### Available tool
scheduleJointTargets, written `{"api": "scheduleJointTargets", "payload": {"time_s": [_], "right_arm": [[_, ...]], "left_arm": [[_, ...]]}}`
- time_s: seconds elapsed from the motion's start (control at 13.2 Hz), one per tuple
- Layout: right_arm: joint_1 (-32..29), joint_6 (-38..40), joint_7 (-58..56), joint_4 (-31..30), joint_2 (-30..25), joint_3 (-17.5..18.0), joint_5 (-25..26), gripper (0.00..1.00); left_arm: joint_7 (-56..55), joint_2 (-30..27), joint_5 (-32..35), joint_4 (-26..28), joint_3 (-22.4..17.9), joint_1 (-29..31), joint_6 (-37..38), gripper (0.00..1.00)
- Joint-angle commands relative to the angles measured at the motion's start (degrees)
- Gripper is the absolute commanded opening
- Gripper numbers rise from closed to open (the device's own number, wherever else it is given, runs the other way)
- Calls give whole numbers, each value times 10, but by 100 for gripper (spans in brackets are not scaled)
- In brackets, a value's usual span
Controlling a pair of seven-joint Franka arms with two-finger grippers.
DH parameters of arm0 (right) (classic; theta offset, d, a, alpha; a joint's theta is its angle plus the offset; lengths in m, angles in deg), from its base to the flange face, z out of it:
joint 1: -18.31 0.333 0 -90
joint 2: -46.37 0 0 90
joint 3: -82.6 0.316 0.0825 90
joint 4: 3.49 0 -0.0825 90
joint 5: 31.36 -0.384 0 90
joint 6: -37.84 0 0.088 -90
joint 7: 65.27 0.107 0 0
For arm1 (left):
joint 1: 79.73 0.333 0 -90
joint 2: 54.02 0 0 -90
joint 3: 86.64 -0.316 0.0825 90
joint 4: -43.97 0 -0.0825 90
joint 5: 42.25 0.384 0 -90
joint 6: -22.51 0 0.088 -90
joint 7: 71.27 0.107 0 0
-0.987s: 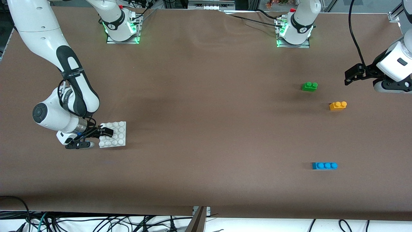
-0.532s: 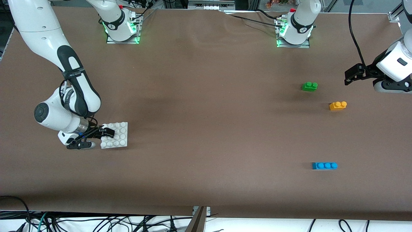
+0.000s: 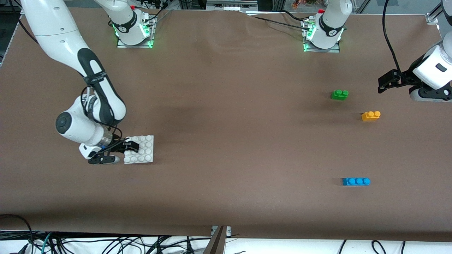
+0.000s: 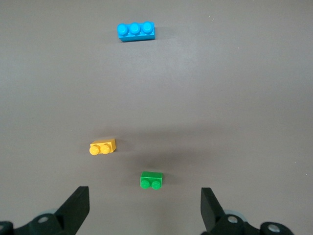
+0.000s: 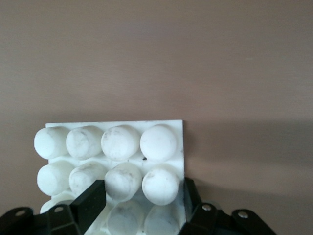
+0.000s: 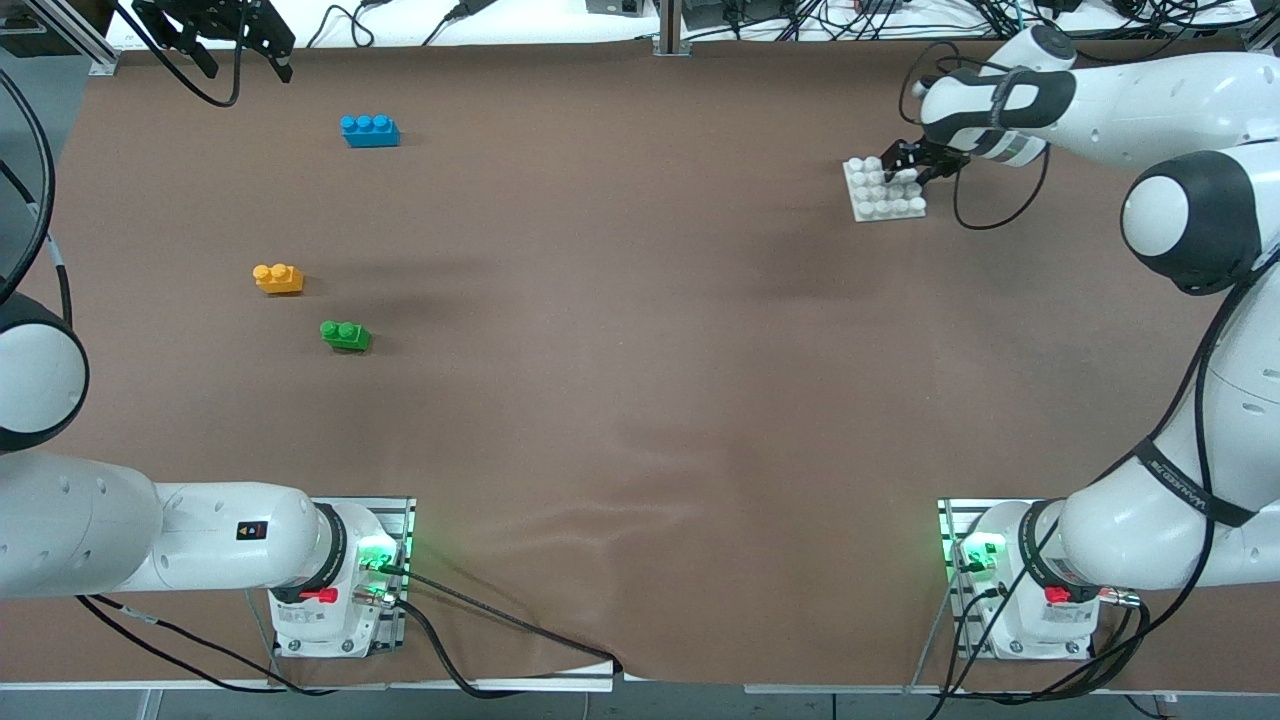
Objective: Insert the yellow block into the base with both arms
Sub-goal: 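Slide the white base plate toward the table middle with the right gripper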
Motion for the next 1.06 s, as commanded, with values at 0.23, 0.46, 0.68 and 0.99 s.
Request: {"api": "scheduleJointTargets", "payload": {"time_s": [0.23,0.46,0.68,0.99], "right_arm": [[92,-71,126,1,25,1,-11,52],[143,-87,198,8,33,0,-10,52],[206,-94,258,42,51,0,-10,52],[286,-93,333,91,71,-15,-11,52]], "left_arm": [[-4,5,-8,-14,3,5,12,100],[-4,5,-8,-14,3,5,12,100],[-4,5,-8,-14,3,5,12,100],[-4,5,-8,-14,3,6,12,100]]}}
